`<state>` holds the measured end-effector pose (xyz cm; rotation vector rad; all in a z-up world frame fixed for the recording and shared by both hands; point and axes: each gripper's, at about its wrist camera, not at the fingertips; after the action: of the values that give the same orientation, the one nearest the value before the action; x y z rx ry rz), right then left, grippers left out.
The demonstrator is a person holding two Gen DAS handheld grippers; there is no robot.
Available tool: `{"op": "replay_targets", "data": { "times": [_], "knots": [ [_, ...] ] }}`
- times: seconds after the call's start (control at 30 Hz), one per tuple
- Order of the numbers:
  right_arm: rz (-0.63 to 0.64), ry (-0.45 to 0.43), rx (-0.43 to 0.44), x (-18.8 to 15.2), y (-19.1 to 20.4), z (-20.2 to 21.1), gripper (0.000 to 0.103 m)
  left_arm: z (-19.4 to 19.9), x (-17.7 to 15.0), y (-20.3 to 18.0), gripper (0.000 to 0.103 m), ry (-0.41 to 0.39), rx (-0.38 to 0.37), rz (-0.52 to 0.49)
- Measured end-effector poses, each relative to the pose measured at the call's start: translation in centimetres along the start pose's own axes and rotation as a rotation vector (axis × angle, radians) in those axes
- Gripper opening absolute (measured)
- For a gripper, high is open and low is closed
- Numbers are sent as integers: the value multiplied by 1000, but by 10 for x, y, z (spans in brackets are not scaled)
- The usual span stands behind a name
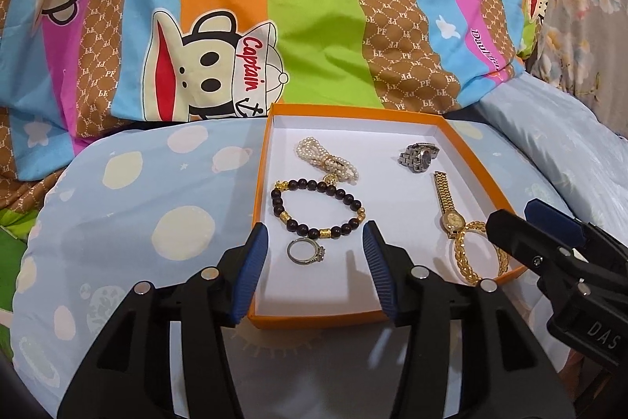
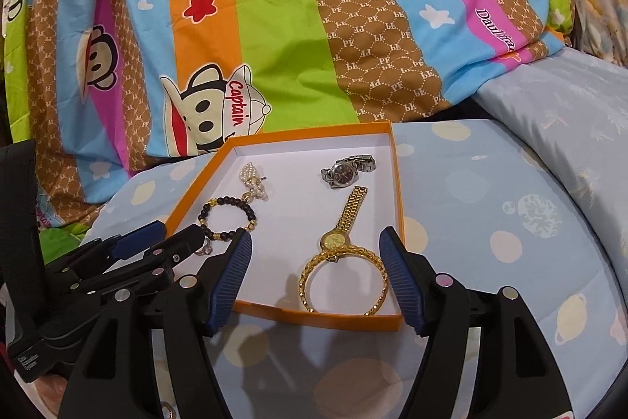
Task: Organize jewelry
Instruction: 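Withdraw both tools from the box toward the gold earrings, then grasp a gold hoop earring with the right tool while the left tool grasps another hoop earring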
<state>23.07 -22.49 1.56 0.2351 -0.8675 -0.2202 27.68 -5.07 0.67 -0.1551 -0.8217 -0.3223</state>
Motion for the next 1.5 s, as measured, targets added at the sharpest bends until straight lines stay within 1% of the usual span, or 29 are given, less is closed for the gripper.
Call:
{"op": "replay_targets", "data": {
  "times": [0.3, 0.43, 0.5, 0.57, 0.7, 0.83, 0.9, 1.0, 1.1, 1.2, 1.27, 1.33, 1.4, 1.47, 1.5],
  "knots": [
    [18, -11, -21, 1, 1, 6, 67, 2, -1, 1, 48, 6, 4, 4],
    [14, -47, -46, 4, -6, 29, 66, 13, -2, 8, 49, 15, -30, 31],
    [-7, -54, -48, 0, -16, 47, 66, 26, -7, 10, 55, 9, -31, 34],
    [-22, -51, -55, -7, -27, 65, 66, 42, -15, 13, 58, 1, -42, 24],
    [-51, -36, -67, -33, -47, 94, 66, 68, -35, 16, 59, 10, -57, 6],
    [-80, -3, -60, -64, -57, 111, 66, 88, -63, 16, 60, 29, -55, -1],
    [-82, 23, -40, -78, -55, 115, 66, 95, -76, 16, 60, 39, -51, -1],
    [-47, 55, -29, -95, -44, 117, 66, 104, -93, 16, 60, 50, -49, 6],
    [12, 88, -35, -107, -28, 112, 66, 107, -106, 18, 60, 70, -55, 22],
    [74, 121, -55, -113, -15, 106, 66, 108, -113, 20, 60, 96, -86, 48],
    [89, 135, -63, -115, -13, 103, 65, 110, -115, 20, 60, 92, -90, 50],
    [86, 155, -77, -116, -14, 99, 60, 111, -116, 17, 60, 90, -86, 36],
    [79, 180, -88, -117, -16, 94, 49, 110, -116, 14, 61, 92, -85, 19],
    [81, 196, -99, -117, -16, 91, 43, 110, -116, 12, 62, 95, -88, 11],
    [86, 198, -102, -118, -15, 91, 42, 109, -116, 11, 62, 96, -90, 9]
  ]
}}
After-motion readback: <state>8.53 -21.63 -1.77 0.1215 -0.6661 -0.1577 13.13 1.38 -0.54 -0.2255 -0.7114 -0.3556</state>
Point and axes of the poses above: each gripper's, at about its wrist camera, not at the fingertips, and z roughly against the way its jaws point, y to its left, x to its top, and after that the axes turned 5 degrees about -z, right-handed
